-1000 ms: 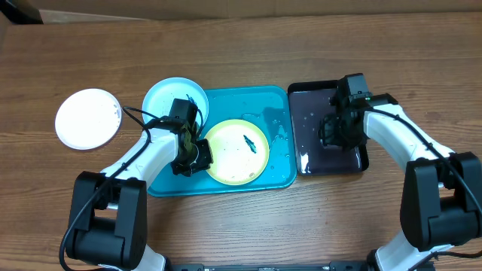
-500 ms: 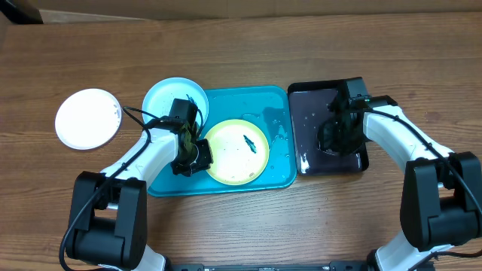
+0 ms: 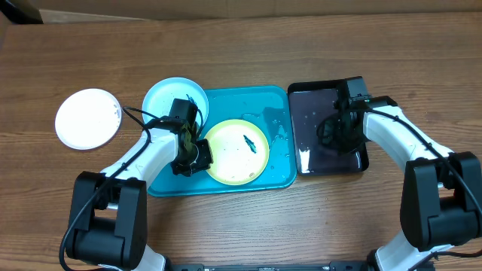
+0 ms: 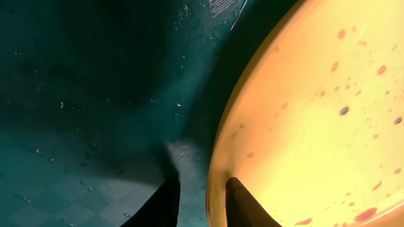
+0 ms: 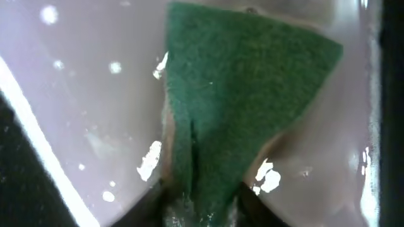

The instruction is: Clean dirty plates on tray and stack at the side

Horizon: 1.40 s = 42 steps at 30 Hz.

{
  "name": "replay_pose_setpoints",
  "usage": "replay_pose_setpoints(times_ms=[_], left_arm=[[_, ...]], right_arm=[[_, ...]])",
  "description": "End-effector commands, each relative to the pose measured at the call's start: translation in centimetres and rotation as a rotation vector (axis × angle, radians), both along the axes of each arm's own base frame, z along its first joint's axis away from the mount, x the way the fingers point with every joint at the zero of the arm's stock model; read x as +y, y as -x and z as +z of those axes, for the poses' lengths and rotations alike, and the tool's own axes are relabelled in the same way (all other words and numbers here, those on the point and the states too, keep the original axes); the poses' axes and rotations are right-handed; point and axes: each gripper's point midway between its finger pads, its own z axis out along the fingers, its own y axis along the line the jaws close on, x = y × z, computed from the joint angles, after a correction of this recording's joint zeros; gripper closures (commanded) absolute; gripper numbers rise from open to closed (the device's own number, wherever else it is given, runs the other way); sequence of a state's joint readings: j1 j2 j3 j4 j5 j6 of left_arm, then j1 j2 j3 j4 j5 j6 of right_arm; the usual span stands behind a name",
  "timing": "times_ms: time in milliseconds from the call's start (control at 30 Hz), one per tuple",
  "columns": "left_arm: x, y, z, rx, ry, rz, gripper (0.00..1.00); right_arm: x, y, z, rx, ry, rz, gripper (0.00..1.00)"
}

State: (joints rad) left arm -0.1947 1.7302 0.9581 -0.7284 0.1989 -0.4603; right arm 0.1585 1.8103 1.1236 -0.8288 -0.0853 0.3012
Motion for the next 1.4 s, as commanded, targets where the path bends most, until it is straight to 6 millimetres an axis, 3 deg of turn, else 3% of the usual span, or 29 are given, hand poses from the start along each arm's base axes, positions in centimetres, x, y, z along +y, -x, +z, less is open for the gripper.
replay_pose_setpoints(times_ms=[0, 67, 233, 400, 667, 733, 800, 833, 1167, 1367], left_arm=[[0.0, 0.4, -0.4, 0.016, 0.008, -0.016, 0.73], [0.0, 0.4, -0.4, 0.017, 0.008, -0.016, 0.73], [0.0, 0.5, -0.4, 0.019, 0.007, -0.016, 0.73], [0.0, 0.4, -0.4, 0.018, 0.007, -0.016, 0.72], [0.0, 0.5, -0.4, 0.020, 0.007, -0.016, 0.72], [0.0, 0.5, -0.4, 0.020, 0.007, -0.016, 0.72], [0.0, 0.5, -0.4, 0.020, 0.007, -0.016, 0.72], [0.0, 0.5, -0.4, 0.020, 0.007, -0.016, 0.71], [0.0, 0.5, -0.4, 0.019, 0.007, -0.016, 0.71], [0.0, 0.5, -0.4, 0.018, 0.007, -0.016, 0.71]], right_arm=[[-0.3, 0.5, -0.2, 0.017, 0.022, -0.011, 0.85], [-0.4, 1.1, -0.2, 0.040, 0.026, -0.007, 0.90], [-0.6, 2.4, -0.1, 0.089, 0.038, 0.047, 0.89], [-0.6, 2.4, 0.8, 0.100, 0.043, 0.104, 0.53], [-0.3, 0.7, 1.9, 0.049, 0.036, 0.102, 0.37], [-0.2, 0.4, 2.1, 0.039, 0.031, 0.102, 0.26], [0.0, 0.0, 2.4, 0.027, 0.021, 0.102, 0.02], [0.1, -0.2, 2.6, 0.021, 0.017, 0.102, 0.00], [1.2, -1.7, 3.6, -0.032, -0.041, 0.108, 0.00], [1.3, -2.3, 3.7, -0.057, -0.044, 0.099, 0.16]])
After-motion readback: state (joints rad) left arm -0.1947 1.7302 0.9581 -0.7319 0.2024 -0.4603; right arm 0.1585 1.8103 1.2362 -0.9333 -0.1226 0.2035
